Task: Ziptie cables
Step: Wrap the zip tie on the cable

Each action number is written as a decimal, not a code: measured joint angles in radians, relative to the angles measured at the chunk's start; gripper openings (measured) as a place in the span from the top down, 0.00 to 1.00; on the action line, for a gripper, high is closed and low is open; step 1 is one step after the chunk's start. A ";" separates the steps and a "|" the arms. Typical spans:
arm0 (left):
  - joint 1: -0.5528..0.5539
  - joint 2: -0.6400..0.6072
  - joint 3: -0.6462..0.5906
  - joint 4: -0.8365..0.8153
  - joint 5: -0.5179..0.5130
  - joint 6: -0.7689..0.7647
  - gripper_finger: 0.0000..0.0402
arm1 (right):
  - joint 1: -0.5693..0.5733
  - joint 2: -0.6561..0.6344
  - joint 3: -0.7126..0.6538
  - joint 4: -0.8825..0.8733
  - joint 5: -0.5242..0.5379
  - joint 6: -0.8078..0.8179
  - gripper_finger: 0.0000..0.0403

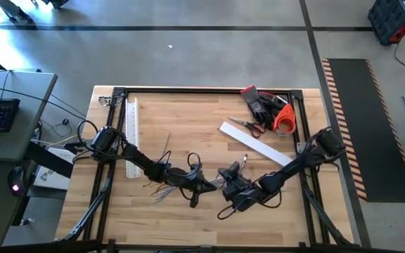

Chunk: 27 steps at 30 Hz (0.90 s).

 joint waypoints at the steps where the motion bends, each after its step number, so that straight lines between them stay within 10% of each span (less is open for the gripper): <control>1: 0.000 0.000 0.000 0.000 0.000 0.000 1.00 | 0.004 0.000 0.000 0.001 0.000 -0.009 1.00; 27: 0.001 0.000 0.000 0.000 0.001 0.000 1.00 | 0.026 0.000 -0.001 0.090 0.000 -0.131 1.00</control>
